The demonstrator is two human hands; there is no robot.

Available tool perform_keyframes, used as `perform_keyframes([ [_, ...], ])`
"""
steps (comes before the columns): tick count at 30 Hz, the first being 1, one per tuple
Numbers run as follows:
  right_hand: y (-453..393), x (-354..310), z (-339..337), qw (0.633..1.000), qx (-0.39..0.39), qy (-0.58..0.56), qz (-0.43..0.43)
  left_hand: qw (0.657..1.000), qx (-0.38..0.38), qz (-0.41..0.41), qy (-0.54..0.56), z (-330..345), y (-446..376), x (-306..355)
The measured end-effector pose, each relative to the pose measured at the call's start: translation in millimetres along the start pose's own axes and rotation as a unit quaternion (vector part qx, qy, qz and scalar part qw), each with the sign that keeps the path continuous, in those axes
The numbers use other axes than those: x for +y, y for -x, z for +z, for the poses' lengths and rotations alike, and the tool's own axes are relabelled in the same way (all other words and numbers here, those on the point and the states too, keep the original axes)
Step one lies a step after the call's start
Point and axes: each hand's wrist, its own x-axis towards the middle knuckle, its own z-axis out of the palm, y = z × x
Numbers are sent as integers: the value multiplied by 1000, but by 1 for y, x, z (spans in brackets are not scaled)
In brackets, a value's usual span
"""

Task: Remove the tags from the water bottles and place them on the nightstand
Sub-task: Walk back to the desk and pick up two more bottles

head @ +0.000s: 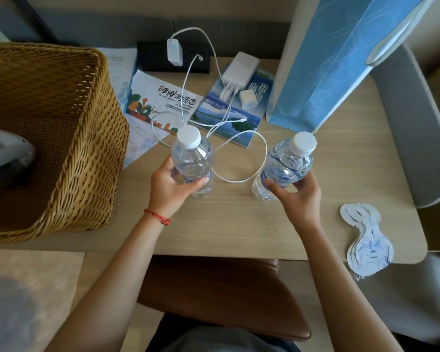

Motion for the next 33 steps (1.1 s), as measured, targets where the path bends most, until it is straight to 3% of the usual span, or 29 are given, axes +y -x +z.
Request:
perform_keyframes([
  [10,19,1,-7,997,-55,-50,21,994,-41,-63,85,-6,30,-2],
  [19,45,-7,-20,983,-122,-100,89,977,-17,-172,124,-8,72,-3],
  [33,105,-34,-20,982,-116,-111,99,972,-25,-185,139,-23,108,22],
])
